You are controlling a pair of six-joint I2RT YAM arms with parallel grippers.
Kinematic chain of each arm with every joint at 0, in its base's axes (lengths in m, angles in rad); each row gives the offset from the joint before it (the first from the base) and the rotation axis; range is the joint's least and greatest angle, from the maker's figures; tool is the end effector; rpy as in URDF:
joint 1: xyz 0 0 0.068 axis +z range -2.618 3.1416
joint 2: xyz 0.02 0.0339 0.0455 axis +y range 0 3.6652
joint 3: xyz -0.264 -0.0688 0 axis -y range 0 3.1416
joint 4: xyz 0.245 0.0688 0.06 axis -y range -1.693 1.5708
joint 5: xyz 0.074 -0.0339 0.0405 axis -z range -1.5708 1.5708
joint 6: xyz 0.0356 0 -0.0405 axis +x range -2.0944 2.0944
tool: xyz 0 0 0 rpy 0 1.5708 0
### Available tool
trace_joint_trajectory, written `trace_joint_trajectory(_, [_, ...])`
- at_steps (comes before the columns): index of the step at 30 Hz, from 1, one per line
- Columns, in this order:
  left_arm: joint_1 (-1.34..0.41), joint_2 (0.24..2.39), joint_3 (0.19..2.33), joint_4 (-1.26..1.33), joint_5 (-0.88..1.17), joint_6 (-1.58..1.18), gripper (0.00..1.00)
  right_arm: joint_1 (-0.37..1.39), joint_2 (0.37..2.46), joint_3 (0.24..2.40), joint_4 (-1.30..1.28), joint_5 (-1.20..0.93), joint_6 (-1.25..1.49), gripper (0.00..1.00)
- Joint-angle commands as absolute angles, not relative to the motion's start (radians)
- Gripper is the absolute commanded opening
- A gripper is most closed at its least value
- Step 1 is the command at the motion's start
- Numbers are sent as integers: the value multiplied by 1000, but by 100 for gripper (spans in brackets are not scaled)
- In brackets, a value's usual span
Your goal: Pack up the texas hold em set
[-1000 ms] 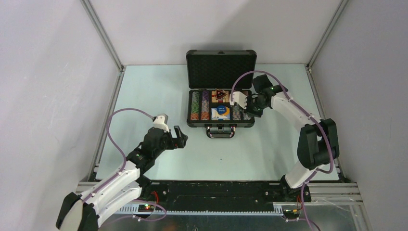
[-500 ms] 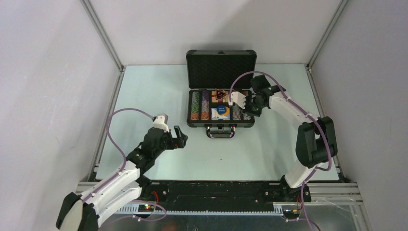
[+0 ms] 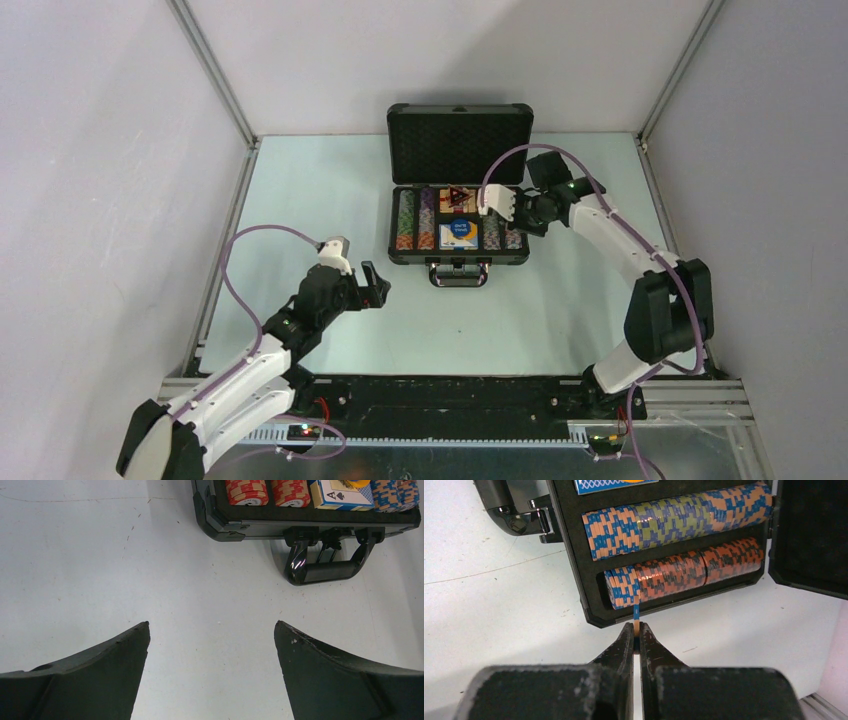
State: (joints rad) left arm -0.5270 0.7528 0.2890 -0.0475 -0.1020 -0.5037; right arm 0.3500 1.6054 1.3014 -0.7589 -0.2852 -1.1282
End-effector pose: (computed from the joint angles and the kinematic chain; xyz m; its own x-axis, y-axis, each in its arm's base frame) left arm 0.1477 -0.0817 0.1845 -0.5748 -0.2210 -0.7878 0.1668 0.9109 -0.3773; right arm 0.3098 0.1238 0.2667 0.0620 -0.9005 -0.4304 -0.9377 0.0952 -0.3342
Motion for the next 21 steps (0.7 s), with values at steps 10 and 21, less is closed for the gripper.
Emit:
trace_joint_trajectory(10, [-522, 755, 292, -27, -107, -486, 98, 369, 1603, 1304, -847, -327, -1148, 1])
trace_joint_trajectory(21, [-522, 756, 293, -26, -105, -485, 98, 370, 1656, 1305, -812, -301, -1135, 1])
